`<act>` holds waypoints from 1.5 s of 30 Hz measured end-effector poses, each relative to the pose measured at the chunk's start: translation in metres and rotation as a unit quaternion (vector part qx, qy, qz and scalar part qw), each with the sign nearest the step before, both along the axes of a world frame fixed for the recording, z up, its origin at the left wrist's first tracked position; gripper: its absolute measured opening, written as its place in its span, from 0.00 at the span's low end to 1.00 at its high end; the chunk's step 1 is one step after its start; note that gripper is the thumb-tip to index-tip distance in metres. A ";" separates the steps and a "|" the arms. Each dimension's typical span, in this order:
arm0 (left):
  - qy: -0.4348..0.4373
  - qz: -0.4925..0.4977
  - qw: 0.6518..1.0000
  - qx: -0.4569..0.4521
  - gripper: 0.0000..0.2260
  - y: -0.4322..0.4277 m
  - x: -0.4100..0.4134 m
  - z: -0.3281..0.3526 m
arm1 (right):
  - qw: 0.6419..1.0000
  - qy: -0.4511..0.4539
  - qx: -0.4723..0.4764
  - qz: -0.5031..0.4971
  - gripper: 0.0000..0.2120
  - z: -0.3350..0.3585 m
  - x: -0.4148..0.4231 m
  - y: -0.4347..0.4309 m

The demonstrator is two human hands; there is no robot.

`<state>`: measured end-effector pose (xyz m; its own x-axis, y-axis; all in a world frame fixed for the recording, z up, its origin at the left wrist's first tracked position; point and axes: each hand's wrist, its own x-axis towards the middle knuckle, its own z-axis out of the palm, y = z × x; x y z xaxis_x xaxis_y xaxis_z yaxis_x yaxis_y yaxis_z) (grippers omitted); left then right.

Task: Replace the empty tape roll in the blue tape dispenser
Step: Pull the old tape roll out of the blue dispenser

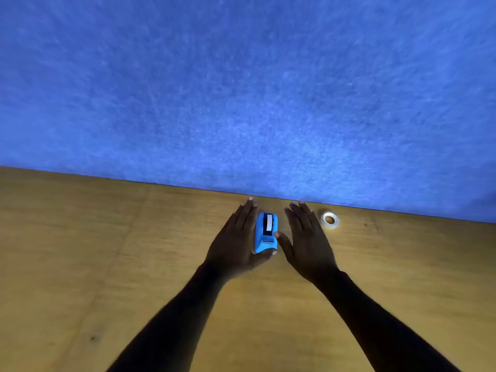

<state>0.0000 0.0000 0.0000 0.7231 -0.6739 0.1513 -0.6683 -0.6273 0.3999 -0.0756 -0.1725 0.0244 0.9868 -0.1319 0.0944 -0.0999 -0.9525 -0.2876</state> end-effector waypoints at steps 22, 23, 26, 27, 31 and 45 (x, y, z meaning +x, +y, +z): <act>0.052 0.021 0.995 -0.086 0.49 -0.020 0.016 -0.060 | 0.991 -0.014 0.131 0.018 0.28 -0.037 0.035 -0.012; 0.043 0.018 0.995 -0.087 0.47 -0.020 0.016 -0.060 | 0.992 -0.011 0.121 0.023 0.28 -0.036 0.037 -0.012; 0.038 0.018 0.996 -0.085 0.46 -0.021 0.018 -0.060 | 0.995 0.001 0.096 0.036 0.28 -0.034 0.043 -0.015; 0.039 0.020 0.995 -0.086 0.46 -0.021 0.018 -0.060 | 0.995 0.003 0.091 0.036 0.28 -0.033 0.044 -0.015; 0.033 0.028 0.995 -0.091 0.46 -0.021 0.016 -0.058 | 0.997 0.010 0.071 0.035 0.27 -0.030 0.046 -0.017; 0.038 0.026 0.996 -0.077 0.46 -0.020 0.017 -0.059 | 0.996 0.014 0.082 0.036 0.23 -0.027 0.055 -0.020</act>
